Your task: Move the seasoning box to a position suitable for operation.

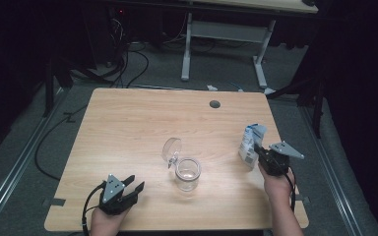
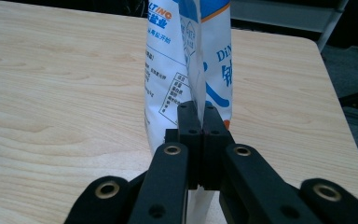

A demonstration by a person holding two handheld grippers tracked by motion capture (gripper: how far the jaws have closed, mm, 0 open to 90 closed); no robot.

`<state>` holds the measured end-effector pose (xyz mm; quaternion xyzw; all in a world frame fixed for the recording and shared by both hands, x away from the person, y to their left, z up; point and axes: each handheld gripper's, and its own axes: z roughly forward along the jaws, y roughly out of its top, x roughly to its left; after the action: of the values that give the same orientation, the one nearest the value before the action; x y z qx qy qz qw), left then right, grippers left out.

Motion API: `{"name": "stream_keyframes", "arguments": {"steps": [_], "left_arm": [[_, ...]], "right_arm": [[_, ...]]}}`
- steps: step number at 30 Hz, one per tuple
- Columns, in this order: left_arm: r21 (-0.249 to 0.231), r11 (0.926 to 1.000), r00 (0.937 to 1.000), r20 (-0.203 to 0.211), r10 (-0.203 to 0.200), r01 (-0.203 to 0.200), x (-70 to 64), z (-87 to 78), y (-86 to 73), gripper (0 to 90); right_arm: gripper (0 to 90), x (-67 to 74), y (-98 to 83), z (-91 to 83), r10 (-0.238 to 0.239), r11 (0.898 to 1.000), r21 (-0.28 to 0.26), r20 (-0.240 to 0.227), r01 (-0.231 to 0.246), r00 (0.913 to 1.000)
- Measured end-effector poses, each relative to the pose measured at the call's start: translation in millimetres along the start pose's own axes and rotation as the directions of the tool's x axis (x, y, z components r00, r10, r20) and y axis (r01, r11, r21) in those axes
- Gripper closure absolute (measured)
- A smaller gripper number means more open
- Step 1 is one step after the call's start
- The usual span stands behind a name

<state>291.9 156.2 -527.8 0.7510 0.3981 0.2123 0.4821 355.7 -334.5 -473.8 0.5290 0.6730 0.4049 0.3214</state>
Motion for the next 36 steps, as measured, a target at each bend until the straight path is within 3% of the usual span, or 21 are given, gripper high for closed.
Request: {"name": "stream_keyframes", "arguments": {"steps": [12,18,25,36], "left_arm": [[-0.055,0.9985,1.0,-0.004,0.002,-0.002,-2.7,-3.4,1.2,53.4],[-0.064,0.9979,1.0,0.004,0.004,-0.004,-4.3,-3.6,1.5,52.8],[-0.067,0.9977,0.9998,0.013,0.013,-0.012,-6.6,-2.7,1.7,52.5],[-0.072,0.9972,0.9995,0.024,0.022,-0.02,-7.6,-3.7,1.5,52.3]], "right_arm": [[90.0,8.2,5.7,-11.4,-0.019,0.999,0.029,-0.014,0.02,0.9997],[90.0,14.0,6.8,-19.8,-0.001,0.999,0.048,-0.052,0.004,0.9986],[90.0,21.3,13.9,-30.2,-0.007,0.996,0.088,-0.111,0.017,0.9938],[90.0,34.1,27.9,-40.4,-0.04,0.974,0.213,-0.178,0.078,0.9833]]}}
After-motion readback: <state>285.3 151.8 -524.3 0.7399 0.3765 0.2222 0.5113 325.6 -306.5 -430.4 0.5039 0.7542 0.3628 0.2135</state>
